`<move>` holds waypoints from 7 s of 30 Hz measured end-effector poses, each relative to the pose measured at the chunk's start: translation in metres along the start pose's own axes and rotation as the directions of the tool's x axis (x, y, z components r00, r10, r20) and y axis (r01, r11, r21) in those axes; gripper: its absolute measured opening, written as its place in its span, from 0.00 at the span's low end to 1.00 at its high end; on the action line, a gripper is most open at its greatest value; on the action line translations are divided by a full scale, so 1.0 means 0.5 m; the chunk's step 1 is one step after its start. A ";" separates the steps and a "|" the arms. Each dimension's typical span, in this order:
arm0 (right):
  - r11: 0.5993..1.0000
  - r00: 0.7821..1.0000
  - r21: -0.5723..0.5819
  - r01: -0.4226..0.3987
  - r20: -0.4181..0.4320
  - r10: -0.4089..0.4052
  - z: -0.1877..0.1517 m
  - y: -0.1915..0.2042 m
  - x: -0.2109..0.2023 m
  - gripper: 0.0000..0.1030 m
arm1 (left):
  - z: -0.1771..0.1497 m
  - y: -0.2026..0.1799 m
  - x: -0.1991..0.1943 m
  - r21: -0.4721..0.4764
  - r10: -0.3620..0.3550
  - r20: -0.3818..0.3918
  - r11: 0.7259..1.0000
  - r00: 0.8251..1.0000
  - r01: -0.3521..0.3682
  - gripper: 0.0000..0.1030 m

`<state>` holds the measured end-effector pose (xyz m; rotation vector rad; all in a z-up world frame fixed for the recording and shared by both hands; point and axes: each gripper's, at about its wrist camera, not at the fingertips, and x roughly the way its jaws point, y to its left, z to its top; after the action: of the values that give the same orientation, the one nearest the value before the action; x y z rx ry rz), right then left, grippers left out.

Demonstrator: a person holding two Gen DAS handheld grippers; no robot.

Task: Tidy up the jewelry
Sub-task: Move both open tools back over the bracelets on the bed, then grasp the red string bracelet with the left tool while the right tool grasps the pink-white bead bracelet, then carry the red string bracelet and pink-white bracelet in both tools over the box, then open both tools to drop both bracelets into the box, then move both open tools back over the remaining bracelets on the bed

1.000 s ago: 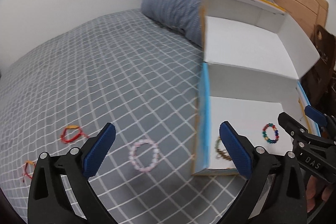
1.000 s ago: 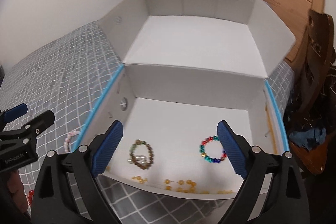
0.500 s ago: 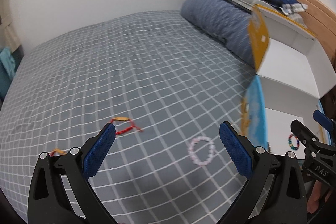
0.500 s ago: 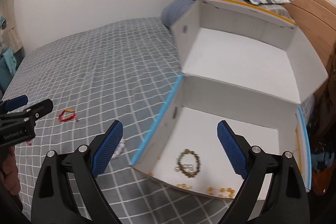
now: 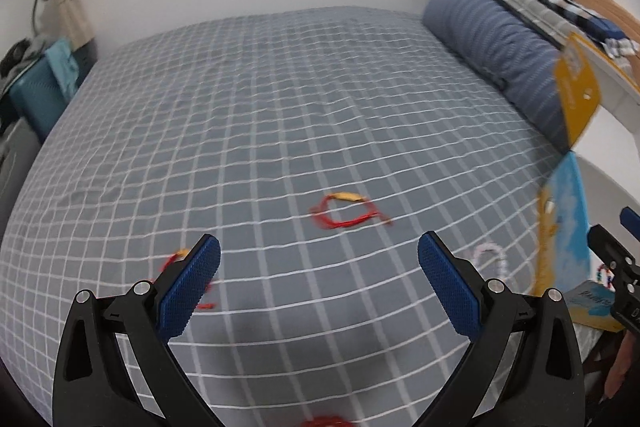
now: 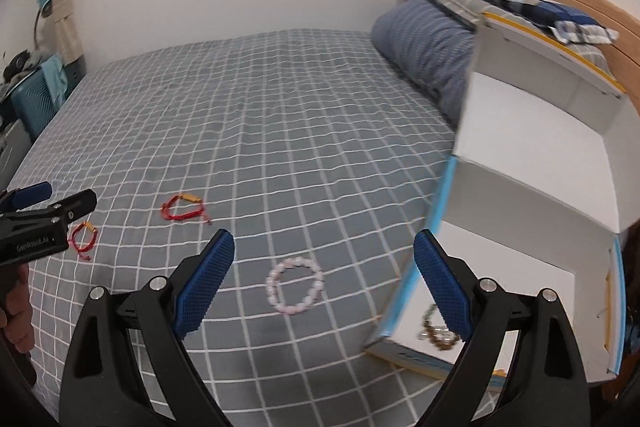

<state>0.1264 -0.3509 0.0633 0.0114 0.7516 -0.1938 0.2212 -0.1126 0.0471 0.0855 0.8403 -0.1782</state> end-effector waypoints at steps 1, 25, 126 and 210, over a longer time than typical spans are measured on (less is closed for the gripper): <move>1.000 1.000 -0.013 -0.004 -0.005 0.004 -0.002 0.013 0.007 0.85 | -0.004 0.018 0.005 -0.011 0.010 -0.005 1.000 1.000 -0.010 0.94; 0.998 0.964 -0.062 -0.015 -0.266 -0.002 -0.105 0.064 0.254 0.63 | -0.119 0.227 0.207 -0.140 0.145 -0.139 0.976 0.979 -0.165 0.94; 0.993 0.996 0.078 -0.084 0.011 0.084 0.021 -0.090 -0.048 0.19 | 0.028 -0.153 -0.098 0.118 -0.132 0.048 0.985 0.990 0.126 0.09; 0.856 0.949 0.418 0.305 -0.057 -0.311 -0.152 -0.493 -0.136 0.93 | -0.051 -0.621 -0.084 0.391 -0.387 -0.034 0.843 0.921 0.369 0.95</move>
<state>-0.0178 -0.5751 0.0685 0.3041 0.6830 -0.6638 0.1161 -0.4087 0.0598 0.2903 0.7589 -0.7227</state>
